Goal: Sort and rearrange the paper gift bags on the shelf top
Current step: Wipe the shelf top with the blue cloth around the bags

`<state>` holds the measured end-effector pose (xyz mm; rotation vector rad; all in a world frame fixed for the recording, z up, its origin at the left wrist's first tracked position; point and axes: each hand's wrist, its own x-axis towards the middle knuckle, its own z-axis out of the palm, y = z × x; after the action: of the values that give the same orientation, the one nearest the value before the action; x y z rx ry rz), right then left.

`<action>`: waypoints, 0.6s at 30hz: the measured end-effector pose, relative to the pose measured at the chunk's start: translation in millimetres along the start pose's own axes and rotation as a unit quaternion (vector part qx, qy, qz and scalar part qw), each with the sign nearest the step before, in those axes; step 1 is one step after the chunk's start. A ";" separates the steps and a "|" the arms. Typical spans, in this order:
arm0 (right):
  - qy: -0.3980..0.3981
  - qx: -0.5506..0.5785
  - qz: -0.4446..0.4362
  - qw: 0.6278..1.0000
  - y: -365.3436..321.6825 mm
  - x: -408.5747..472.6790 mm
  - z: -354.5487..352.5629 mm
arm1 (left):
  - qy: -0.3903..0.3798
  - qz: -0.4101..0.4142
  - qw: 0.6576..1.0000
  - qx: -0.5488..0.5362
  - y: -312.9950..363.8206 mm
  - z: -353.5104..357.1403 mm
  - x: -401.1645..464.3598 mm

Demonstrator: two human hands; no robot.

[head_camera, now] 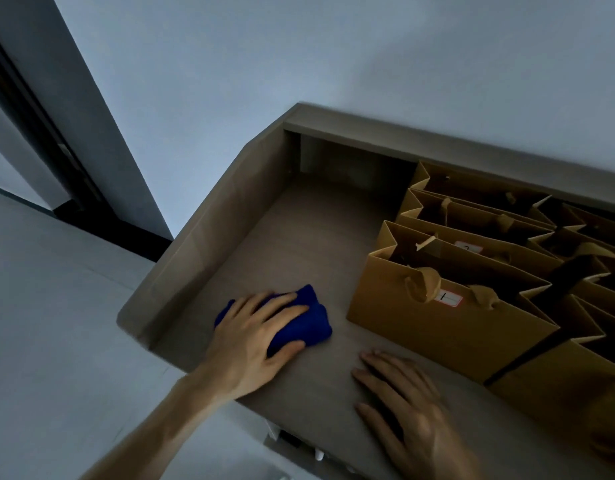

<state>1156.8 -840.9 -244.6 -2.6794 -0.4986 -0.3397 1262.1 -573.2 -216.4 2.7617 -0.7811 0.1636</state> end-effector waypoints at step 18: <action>-0.013 -0.009 -0.035 0.999 17.2 25.7 -8.7 | -0.069 0.014 0.997 -0.031 -10.9 31.5 264.5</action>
<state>1185.4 -851.8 -234.8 -2.6912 -0.5999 -0.3315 1493.4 -704.8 -201.6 2.7263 -0.8460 -0.0472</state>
